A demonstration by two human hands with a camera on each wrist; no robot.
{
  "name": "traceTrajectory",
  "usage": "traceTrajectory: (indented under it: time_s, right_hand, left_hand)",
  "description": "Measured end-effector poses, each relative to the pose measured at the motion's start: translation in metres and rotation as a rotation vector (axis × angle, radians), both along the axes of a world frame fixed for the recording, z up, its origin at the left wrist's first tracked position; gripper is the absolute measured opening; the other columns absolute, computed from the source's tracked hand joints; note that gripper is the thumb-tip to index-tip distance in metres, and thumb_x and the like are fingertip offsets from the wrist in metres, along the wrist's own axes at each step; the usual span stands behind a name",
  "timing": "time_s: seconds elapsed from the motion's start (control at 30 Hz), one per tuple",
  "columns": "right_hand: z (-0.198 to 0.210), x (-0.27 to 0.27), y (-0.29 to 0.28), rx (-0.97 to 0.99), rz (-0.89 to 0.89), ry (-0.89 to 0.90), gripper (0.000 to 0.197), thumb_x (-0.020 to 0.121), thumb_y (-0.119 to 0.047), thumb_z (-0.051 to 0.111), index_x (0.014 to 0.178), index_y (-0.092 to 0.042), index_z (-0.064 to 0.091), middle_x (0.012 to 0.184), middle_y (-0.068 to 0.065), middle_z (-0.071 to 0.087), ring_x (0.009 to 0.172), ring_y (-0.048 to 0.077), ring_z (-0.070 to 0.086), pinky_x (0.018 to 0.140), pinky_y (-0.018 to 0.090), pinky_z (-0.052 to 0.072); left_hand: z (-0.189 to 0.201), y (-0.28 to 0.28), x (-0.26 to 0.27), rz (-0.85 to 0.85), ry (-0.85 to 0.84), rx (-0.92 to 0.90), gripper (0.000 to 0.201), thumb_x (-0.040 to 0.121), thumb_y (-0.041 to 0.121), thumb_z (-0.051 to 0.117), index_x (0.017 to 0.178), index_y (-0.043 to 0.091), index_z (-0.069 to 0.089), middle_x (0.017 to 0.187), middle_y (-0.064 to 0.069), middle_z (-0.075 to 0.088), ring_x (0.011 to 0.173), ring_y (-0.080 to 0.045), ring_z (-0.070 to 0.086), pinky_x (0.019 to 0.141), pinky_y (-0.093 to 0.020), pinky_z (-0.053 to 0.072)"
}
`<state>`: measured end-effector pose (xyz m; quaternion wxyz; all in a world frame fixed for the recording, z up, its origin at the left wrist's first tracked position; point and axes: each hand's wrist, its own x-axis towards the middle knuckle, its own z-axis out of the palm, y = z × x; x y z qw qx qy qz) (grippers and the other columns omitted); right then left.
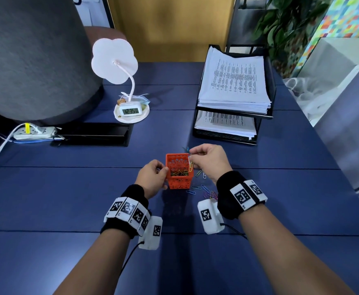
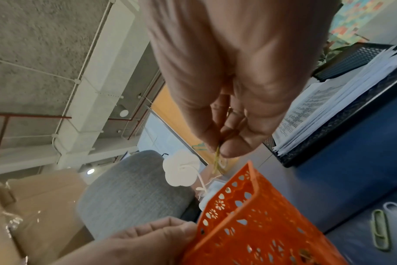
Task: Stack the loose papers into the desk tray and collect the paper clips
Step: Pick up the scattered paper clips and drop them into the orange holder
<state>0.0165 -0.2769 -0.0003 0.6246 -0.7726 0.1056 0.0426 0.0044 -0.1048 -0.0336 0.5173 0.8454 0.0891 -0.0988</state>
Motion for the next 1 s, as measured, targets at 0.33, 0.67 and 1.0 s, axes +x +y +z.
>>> traceTrajectory:
  time_s: [0.33,0.67,1.0]
  right_hand:
    - [-0.028,0.002,-0.036,-0.197,-0.109,0.082,0.016,0.084,-0.006,0.062,0.076,-0.017,0.07,0.077,0.001,0.065,0.072,0.017,0.059,0.083,0.037,0.053]
    - [-0.062,-0.037,-0.063,-0.886,0.16,0.398,0.051,0.084,-0.044,0.062,0.128,-0.019,0.054,0.13,0.008,0.048,0.125,0.031,0.036,0.099,0.044,0.042]
    - [-0.062,-0.051,-0.048,-0.985,0.313,0.318,0.031,0.086,-0.016,0.061,0.116,-0.011,0.057,0.124,0.012,0.052,0.118,0.03,0.047,0.098,0.031,0.038]
  left_hand:
    - [0.001,0.0,-0.001,-0.008,0.019,-0.032,0.017,0.096,0.014,0.051,0.079,0.013,0.049,0.058,-0.005,0.059,0.038,-0.012,0.053,0.052,-0.03,0.05]
    - [0.003,-0.003,0.0,-0.017,0.022,-0.025,0.016,0.096,0.015,0.051,0.081,0.012,0.05,0.058,-0.004,0.058,0.045,-0.019,0.054,0.059,-0.032,0.052]
    - [0.003,-0.009,-0.001,-0.031,0.039,-0.047,0.017,0.096,0.015,0.051,0.08,0.013,0.049,0.061,-0.007,0.058,0.046,-0.019,0.054,0.056,-0.032,0.052]
